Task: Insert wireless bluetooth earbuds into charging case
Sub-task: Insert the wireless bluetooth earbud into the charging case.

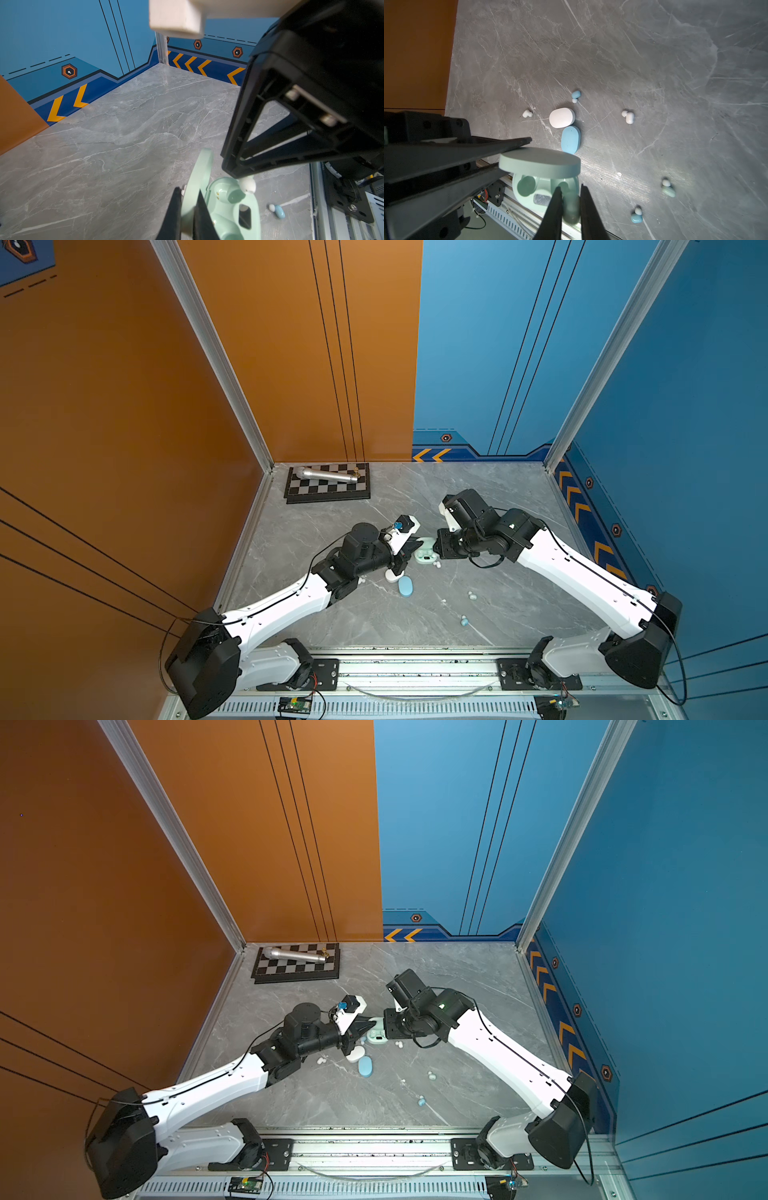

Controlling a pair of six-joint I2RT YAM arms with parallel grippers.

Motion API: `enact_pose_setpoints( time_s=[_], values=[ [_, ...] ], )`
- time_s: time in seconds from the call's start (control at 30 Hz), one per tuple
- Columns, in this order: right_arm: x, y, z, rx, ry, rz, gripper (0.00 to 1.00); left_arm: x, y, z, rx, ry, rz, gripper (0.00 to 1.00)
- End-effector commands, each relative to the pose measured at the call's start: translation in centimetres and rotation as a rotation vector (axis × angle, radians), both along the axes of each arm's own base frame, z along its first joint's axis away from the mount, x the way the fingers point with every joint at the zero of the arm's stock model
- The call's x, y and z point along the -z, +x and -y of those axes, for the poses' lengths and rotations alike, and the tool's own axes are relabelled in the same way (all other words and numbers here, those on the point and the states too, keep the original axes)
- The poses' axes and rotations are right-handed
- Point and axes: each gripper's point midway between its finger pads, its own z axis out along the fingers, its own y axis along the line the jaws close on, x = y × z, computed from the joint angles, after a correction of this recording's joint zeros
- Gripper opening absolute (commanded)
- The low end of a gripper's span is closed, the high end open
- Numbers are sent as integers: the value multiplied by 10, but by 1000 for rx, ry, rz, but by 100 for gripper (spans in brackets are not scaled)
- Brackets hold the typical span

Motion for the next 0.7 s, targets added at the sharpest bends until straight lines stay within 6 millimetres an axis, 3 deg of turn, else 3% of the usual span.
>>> enact_pose_setpoints(
  time_s=[0.0,0.67],
  values=[
    [-4,-4,2,-26,-29,10,16,-22,-4,9,40,-46,38,0],
    [-2,-2,6,-37,-79,34,21,-28,-4,10,37,-62,36,0]
  ],
)
